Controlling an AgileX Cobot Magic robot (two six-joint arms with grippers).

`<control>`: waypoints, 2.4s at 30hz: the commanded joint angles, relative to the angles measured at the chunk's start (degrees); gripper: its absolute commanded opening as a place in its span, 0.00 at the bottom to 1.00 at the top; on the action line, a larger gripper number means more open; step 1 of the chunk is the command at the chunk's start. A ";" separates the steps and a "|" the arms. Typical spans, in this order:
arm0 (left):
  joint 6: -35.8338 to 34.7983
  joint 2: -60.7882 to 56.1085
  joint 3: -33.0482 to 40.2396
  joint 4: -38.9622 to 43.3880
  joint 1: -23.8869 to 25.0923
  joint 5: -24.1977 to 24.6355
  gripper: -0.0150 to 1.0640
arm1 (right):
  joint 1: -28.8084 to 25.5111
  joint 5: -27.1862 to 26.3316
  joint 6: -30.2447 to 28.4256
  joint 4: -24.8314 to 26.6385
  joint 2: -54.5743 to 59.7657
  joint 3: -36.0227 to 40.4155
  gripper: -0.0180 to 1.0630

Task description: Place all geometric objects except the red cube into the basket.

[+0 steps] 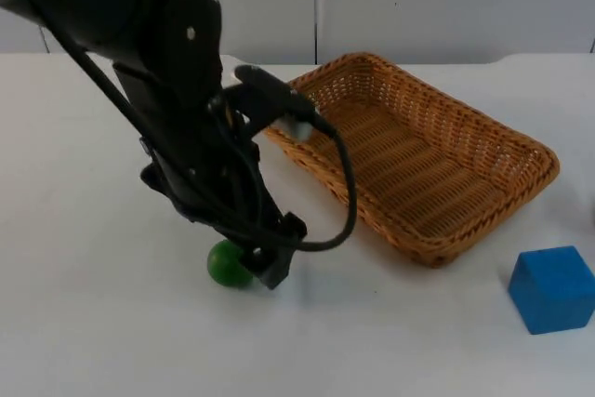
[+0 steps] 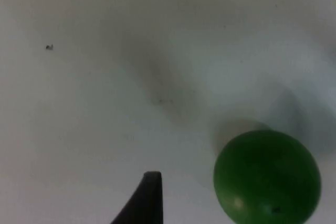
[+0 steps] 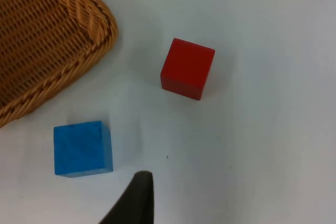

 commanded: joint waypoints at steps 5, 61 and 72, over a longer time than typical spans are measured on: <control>-0.80 3.28 -0.49 1.39 -0.29 -1.54 0.99 | -0.30 -0.96 -0.12 0.24 -0.01 -0.45 0.99; -3.55 4.89 -30.02 -2.71 -0.29 6.91 0.01 | -0.30 -0.83 -0.12 -0.03 -0.01 -0.45 0.99; -3.14 20.18 -45.96 -2.82 -0.29 9.93 0.01 | -0.30 -0.93 -0.12 -0.02 -0.01 -0.45 0.99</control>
